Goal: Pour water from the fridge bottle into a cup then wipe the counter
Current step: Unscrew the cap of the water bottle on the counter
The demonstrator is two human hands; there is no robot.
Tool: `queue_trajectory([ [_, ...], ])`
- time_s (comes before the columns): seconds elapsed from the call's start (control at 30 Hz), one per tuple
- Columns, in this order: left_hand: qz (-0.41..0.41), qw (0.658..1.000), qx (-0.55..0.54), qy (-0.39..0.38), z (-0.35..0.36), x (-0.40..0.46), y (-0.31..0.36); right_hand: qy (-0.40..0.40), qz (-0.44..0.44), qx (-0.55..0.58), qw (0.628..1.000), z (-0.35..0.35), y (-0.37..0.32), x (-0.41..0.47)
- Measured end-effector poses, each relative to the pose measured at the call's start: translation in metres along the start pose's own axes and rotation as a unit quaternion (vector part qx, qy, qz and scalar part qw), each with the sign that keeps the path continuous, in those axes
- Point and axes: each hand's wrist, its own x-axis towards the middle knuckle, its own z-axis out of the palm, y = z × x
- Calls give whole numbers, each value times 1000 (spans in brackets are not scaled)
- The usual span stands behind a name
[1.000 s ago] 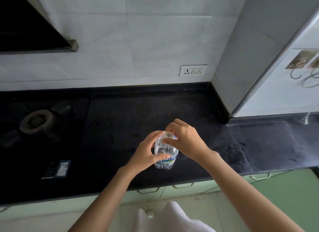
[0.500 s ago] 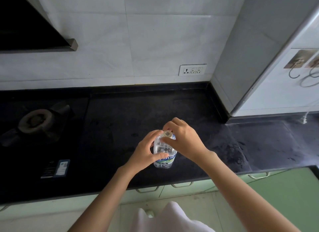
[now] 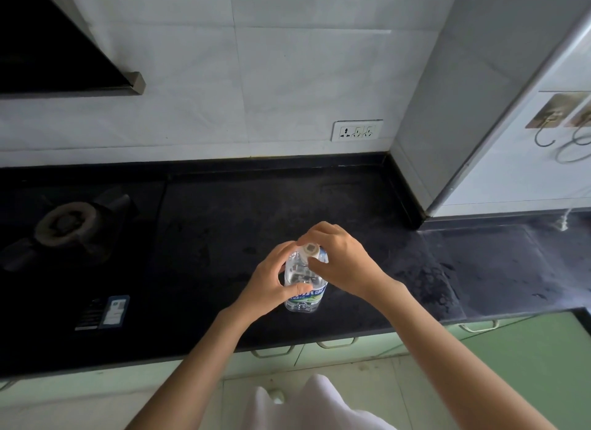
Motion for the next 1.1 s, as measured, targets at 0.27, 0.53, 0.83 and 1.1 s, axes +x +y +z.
queue_trajectory([
  [0.27, 4, 1000, 12, 2, 1, 1, -1, 61, 43, -59, 995, 4, 0, -1],
  [0.53, 1, 1000, 9, 2, 1, 1, -2, -20, 19, -32, 999, 0, -2, -3],
  [0.83, -3, 1000, 19, 4, 1, 0, -2, 50, 34, -87, 994, 3, -9, 4],
  [1.1, -9, 1000, 11, 3, 1, 0, -3, -14, -16, -53, 998, -11, -4, 6],
])
